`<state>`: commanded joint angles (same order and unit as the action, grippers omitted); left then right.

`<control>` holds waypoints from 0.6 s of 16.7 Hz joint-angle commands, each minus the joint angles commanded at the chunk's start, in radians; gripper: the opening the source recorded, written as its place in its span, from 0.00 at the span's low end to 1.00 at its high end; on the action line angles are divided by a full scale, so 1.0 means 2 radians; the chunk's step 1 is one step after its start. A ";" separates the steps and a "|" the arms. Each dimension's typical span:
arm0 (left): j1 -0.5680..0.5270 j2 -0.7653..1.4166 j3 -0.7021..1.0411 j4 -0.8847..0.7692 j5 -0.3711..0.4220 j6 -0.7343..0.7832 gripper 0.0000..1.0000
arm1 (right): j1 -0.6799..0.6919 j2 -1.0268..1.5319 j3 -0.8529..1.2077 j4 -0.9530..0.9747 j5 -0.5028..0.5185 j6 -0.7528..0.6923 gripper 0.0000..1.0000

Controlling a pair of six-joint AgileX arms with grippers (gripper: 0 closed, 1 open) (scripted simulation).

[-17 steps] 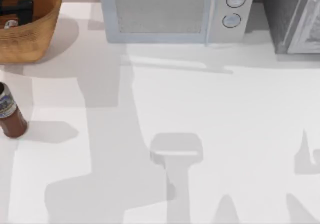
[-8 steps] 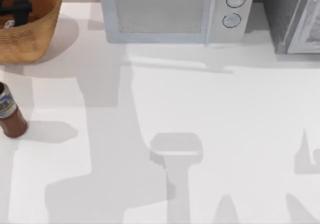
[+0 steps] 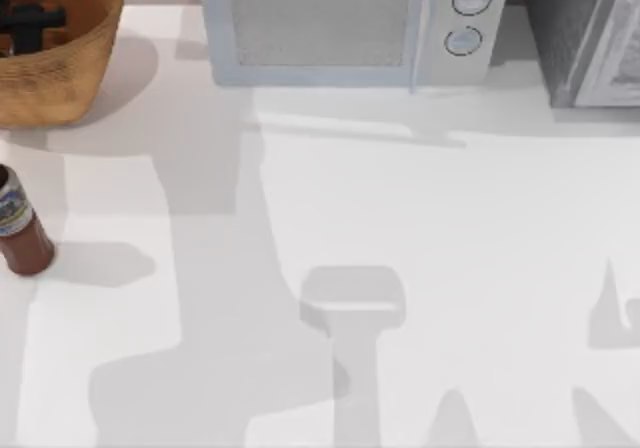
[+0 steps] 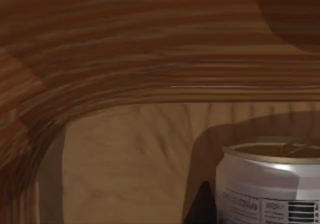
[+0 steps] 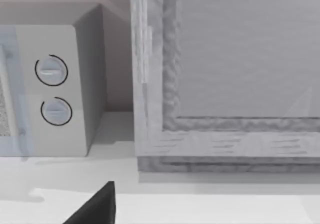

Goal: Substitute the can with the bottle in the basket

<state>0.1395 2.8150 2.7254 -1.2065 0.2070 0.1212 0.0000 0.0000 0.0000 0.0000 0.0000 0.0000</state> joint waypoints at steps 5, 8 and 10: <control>0.000 0.000 0.000 0.000 0.000 0.000 0.00 | 0.000 0.000 0.000 0.000 0.000 0.000 1.00; 0.000 0.000 0.000 0.000 0.000 0.000 0.00 | 0.000 0.000 0.000 0.000 0.000 0.000 1.00; 0.002 -0.016 0.005 0.000 0.000 0.001 0.00 | 0.000 0.000 0.000 0.000 0.000 0.000 1.00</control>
<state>0.1428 2.7833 2.7349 -1.2074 0.2071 0.1228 0.0000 0.0000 0.0000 0.0000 0.0000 0.0000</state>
